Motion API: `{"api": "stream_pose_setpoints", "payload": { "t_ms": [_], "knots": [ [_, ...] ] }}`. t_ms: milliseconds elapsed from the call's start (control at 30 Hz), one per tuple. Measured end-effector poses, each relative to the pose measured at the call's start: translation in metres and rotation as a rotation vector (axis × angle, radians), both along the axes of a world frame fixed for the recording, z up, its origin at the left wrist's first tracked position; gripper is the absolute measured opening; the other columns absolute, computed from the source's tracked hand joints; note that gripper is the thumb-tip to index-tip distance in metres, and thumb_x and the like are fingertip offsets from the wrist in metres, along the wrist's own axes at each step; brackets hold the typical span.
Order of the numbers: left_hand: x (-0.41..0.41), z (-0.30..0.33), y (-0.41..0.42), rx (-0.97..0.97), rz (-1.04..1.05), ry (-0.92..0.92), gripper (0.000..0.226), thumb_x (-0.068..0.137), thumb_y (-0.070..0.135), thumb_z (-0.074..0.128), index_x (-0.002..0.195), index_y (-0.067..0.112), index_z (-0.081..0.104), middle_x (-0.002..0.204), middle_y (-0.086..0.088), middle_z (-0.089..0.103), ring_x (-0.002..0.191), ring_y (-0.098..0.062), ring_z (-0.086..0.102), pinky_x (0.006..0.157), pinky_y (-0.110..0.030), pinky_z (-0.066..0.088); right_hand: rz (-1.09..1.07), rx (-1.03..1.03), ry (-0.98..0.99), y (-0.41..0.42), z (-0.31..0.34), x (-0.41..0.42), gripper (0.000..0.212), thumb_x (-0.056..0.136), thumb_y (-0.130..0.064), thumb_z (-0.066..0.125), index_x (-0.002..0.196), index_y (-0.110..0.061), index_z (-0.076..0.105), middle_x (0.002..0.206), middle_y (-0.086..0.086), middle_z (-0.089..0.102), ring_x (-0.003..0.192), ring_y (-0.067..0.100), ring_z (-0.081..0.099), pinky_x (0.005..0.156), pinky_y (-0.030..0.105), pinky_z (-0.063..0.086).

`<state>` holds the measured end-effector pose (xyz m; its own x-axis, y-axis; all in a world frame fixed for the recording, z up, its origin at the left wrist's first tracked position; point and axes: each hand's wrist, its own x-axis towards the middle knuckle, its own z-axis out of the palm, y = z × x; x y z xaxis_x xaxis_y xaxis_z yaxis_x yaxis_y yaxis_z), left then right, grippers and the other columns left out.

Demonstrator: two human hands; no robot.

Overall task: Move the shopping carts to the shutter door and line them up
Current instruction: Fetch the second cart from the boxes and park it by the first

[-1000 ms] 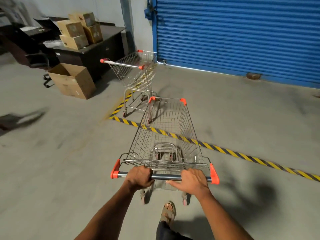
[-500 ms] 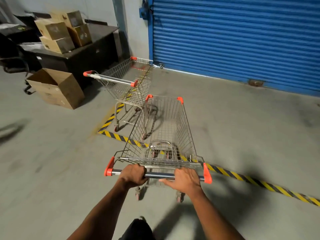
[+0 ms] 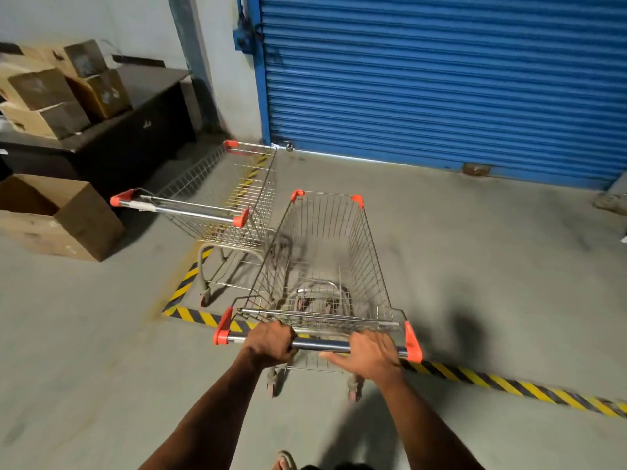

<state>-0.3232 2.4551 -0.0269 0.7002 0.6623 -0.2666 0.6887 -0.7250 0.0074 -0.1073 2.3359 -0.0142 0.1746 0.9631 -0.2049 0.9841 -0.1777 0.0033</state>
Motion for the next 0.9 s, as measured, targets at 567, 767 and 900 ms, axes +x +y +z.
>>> {"api": "stream_pose_setpoints", "payload": {
  "t_ms": [567, 767, 900],
  "knots": [
    [0.108, -0.003, 0.216, 0.003, -0.046, 0.013, 0.046, 0.088, 0.058, 0.049, 0.103, 0.018, 0.066, 0.100, -0.008, 0.072, 0.094, -0.032, 0.069, 0.079, -0.039, 0.054, -0.045, -0.002, -0.043, 0.206, -0.006, 0.102, 0.091, 0.072, -0.105, 0.019, 0.078, -0.023, 0.057, 0.083, 0.000, 0.070, 0.081, 0.024, 0.070, 0.071, 0.036, 0.045],
    [0.144, -0.004, 0.275, -0.005, -0.056, 0.030, 0.042, 0.090, 0.055, 0.050, 0.101, 0.017, 0.067, 0.096, -0.007, 0.073, 0.090, -0.030, 0.070, 0.078, -0.038, 0.055, -0.036, 0.017, -0.053, 0.262, -0.009, 0.138, 0.088, 0.075, -0.104, 0.021, 0.077, -0.023, 0.056, 0.082, 0.001, 0.070, 0.081, 0.025, 0.071, 0.067, 0.035, 0.041],
    [0.158, -0.003, 0.298, -0.019, -0.050, 0.034, 0.039, 0.092, 0.053, 0.050, 0.101, 0.019, 0.066, 0.095, -0.006, 0.072, 0.089, -0.028, 0.069, 0.076, -0.036, 0.054, -0.029, 0.022, -0.056, 0.287, -0.010, 0.154, 0.087, 0.076, -0.103, 0.024, 0.079, -0.023, 0.058, 0.084, 0.001, 0.071, 0.084, 0.025, 0.071, 0.068, 0.036, 0.042]
  ]
}}
